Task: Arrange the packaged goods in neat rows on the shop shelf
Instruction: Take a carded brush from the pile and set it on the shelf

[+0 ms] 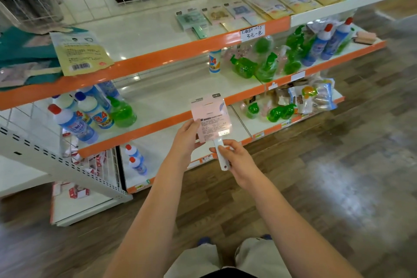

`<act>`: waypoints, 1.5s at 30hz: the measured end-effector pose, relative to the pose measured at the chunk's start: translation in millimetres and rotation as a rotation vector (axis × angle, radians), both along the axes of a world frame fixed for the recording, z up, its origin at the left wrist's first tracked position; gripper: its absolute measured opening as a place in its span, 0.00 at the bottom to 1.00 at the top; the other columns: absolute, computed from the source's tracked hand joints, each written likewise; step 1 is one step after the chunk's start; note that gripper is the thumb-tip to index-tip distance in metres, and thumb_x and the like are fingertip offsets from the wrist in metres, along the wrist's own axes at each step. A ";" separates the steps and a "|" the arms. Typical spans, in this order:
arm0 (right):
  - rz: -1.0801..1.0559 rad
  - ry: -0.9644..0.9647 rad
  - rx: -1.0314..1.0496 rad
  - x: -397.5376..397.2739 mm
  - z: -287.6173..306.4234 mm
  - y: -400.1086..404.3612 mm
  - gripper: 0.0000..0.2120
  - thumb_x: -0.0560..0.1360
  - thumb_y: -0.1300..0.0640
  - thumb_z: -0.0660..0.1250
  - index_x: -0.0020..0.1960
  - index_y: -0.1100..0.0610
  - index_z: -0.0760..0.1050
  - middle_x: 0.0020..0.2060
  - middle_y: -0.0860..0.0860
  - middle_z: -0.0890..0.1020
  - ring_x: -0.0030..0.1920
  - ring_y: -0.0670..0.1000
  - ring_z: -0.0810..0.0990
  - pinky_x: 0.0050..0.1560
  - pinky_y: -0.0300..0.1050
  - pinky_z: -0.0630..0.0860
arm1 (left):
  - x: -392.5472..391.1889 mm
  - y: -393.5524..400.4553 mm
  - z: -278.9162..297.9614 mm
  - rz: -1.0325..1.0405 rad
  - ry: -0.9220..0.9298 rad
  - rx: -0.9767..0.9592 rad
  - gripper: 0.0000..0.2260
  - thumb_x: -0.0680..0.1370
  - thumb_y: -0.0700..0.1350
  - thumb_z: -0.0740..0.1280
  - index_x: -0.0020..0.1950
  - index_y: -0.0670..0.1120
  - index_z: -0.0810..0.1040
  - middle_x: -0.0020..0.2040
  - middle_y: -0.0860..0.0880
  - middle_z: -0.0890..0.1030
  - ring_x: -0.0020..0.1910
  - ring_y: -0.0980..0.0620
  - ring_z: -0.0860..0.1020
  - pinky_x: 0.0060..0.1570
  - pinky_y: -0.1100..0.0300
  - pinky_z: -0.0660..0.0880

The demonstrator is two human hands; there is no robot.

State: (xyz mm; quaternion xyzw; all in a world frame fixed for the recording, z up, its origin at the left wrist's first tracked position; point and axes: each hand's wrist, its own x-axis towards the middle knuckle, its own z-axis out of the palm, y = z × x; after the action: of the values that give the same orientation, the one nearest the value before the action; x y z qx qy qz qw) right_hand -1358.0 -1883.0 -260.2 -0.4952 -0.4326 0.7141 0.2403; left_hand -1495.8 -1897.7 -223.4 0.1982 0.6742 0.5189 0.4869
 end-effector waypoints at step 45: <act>0.336 0.046 -0.040 -0.4 -2.2 -15.1 0.12 0.79 0.61 0.61 0.62 0.55 0.73 0.57 0.53 0.81 0.55 0.52 0.82 0.56 0.49 0.79 | -17.2 -4.0 -16.3 -0.034 -0.161 0.003 0.12 0.82 0.46 0.59 0.63 0.44 0.73 0.56 0.45 0.79 0.52 0.48 0.79 0.44 0.57 0.77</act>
State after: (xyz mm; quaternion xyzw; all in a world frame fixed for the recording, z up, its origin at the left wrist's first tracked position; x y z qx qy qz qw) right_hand -1358.3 -1898.1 -262.3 -0.4042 -0.4893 0.7638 0.1172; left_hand -1513.0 -1901.7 -239.6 0.1676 0.6286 0.5259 0.5480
